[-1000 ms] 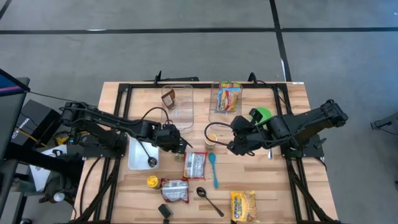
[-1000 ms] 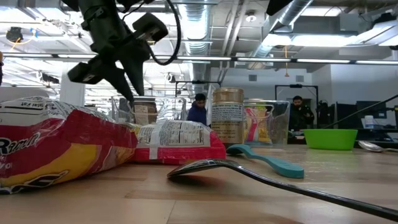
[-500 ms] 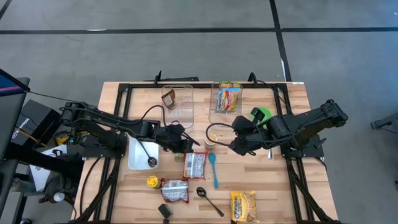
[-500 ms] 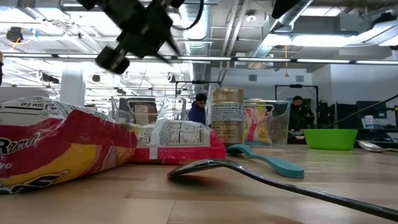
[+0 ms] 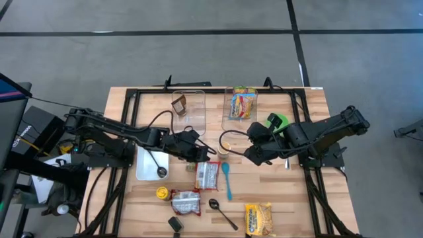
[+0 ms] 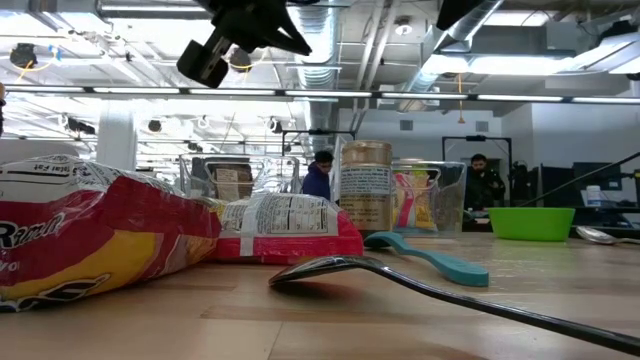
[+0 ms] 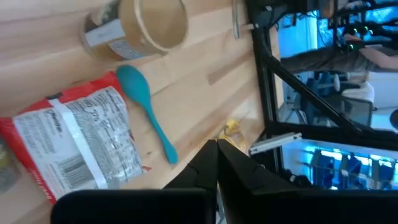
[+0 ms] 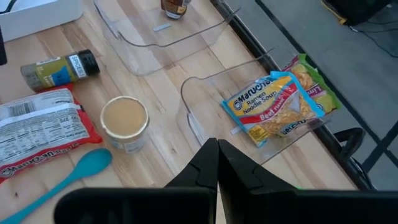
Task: Pick & Place Food Item
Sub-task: Put the light green seasoning bottle into the left transparent bin
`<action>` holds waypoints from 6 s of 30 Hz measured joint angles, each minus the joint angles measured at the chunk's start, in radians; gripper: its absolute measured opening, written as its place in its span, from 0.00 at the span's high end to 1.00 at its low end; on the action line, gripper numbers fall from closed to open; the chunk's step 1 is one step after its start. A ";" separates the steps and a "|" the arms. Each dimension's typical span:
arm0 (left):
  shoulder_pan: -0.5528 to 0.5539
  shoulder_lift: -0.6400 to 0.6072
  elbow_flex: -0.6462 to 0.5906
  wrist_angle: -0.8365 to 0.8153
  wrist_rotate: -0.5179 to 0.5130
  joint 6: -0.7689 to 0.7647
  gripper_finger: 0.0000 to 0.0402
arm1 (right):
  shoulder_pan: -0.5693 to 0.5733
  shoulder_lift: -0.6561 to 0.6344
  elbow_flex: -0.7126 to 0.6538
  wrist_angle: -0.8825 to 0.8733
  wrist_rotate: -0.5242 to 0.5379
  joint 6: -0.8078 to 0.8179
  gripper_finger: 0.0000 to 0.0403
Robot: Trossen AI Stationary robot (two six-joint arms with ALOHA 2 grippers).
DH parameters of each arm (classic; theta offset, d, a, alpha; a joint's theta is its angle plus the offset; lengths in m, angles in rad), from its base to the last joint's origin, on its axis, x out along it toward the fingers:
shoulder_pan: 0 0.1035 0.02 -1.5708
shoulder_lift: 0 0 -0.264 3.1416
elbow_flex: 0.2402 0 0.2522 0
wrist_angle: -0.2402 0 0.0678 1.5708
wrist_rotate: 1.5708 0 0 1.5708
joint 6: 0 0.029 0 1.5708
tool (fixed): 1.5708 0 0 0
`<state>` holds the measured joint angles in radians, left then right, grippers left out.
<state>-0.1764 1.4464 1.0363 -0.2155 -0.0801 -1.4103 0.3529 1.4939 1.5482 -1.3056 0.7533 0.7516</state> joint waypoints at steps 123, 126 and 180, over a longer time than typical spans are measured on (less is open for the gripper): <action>0.116 0.138 -0.005 -0.192 -0.030 0.094 0.56 | -0.013 0.000 0.000 0.004 0.083 0.009 1.00; 0.113 0.138 -0.005 -0.175 -0.025 0.087 0.58 | -0.013 0.000 0.000 0.002 0.083 0.009 1.00; 0.099 0.225 0.256 -0.637 -0.070 0.067 1.00 | -0.006 -0.004 0.000 -0.224 0.162 0.192 1.00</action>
<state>-0.0772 1.6717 1.2920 -0.8527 -0.1498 -1.3434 0.3466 1.4899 1.5486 -1.5297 0.9154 0.9436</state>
